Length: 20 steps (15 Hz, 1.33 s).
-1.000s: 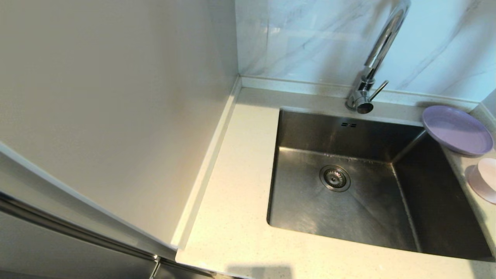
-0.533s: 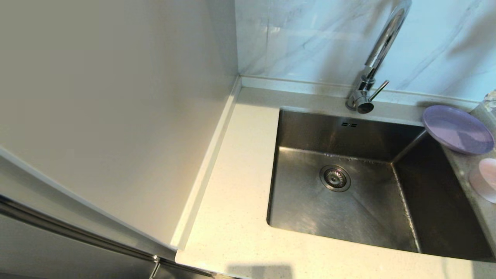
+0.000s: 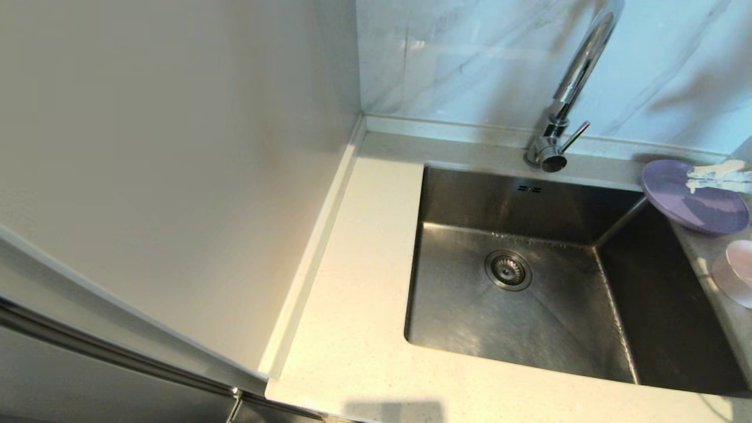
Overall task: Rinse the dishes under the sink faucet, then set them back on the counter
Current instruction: Turn on the faucet
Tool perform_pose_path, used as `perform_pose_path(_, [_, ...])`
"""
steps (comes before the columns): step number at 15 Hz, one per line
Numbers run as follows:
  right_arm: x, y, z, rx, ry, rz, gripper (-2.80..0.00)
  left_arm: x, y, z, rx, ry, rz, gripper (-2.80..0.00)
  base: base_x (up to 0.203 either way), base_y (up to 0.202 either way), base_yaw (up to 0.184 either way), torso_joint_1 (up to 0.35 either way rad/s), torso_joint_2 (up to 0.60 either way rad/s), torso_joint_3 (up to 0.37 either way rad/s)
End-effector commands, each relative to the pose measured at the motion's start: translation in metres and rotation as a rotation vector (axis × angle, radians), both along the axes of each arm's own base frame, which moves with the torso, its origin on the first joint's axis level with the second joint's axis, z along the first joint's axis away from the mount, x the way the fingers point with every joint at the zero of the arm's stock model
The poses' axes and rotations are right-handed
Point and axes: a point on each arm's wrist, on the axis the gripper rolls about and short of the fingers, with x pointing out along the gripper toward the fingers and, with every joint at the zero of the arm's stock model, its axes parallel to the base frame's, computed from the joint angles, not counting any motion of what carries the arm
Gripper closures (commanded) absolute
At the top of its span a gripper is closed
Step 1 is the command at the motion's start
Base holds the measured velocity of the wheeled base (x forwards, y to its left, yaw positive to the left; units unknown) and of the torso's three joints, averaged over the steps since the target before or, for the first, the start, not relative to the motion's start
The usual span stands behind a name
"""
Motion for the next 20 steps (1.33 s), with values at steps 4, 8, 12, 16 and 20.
perform_pose_path(4, [0.002, -0.003, -0.016, -0.331, -0.072, 0.048, 0.00, 0.000, 0.000, 0.000, 0.000, 0.000, 0.001, 0.00, 0.000, 0.000, 0.000, 0.000, 0.00, 0.000])
perform_pose_path(8, [-0.004, -0.005, -0.016, -0.460, 0.068, -0.059, 0.00, 0.000, 0.000, 0.000, 0.000, 0.000, 0.000, 0.00, 0.000, 0.000, 0.000, 0.000, 0.00, 0.000])
perform_pose_path(12, [-0.021, 0.007, -0.015, -0.376, 0.190, -0.035, 0.00, 0.000, 0.000, 0.000, 0.000, 0.000, 0.001, 0.00, 0.000, 0.000, 0.000, 0.000, 0.00, 0.000])
perform_pose_path(16, [-0.033, 0.015, -0.022, -0.263, 0.326, -0.005, 0.00, 0.000, 0.000, 0.000, 0.000, 0.000, 0.001, 0.00, 0.000, 0.000, 0.000, 0.000, 0.00, 0.000])
perform_pose_path(20, [-0.029, 0.013, -0.023, -0.316, 0.247, 0.037, 0.00, 0.000, 0.000, 0.000, 0.000, 0.000, 0.001, 0.00, 0.000, 0.000, 0.000, 0.000, 0.00, 0.000])
